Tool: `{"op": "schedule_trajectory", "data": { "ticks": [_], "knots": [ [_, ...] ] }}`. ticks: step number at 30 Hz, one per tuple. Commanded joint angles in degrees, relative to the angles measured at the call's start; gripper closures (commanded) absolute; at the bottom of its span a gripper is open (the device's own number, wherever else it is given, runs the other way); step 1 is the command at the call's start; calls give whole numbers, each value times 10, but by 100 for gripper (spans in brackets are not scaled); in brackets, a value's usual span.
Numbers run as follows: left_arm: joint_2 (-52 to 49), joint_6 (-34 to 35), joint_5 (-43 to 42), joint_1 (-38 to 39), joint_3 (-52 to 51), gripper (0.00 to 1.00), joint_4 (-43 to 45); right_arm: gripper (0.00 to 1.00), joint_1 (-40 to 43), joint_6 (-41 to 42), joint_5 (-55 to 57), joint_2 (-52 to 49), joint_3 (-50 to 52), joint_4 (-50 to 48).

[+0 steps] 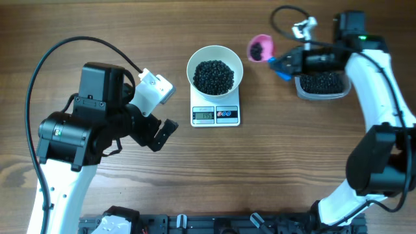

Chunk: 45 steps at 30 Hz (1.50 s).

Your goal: Scoop item into bowl and weigh 150g on scale

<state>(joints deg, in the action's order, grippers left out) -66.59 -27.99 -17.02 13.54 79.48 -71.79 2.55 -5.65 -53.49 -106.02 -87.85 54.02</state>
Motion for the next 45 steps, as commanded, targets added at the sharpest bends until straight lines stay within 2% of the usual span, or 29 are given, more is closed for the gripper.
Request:
{"op": "schedule_trajectory", "data": {
  "ticks": [1,8,13,16,27,32,45],
  "knots": [
    [-3,3,-1,1,10,0,2,96,-57,34,24,17,-6,-37],
    [-3,3,-1,1,10,0,2,96,-155,44,166,18,-7,-84],
    [-3,3,-1,1,10,0,2,96,-209,32,321,26,-7,-107],
    [-3,3,-1,1,10,0,2,96,-221,-5,339,31,-7,-113],
    [-3,3,-1,1,10,0,2,96,-227,-15,369,54,-11,-141],
    [-3,3,-1,1,10,0,2,96,-236,-57,422,55,-11,-118],
    [-3,3,-1,1,10,0,2,96,-241,-32,364,54,-11,-116]
  ]
}}
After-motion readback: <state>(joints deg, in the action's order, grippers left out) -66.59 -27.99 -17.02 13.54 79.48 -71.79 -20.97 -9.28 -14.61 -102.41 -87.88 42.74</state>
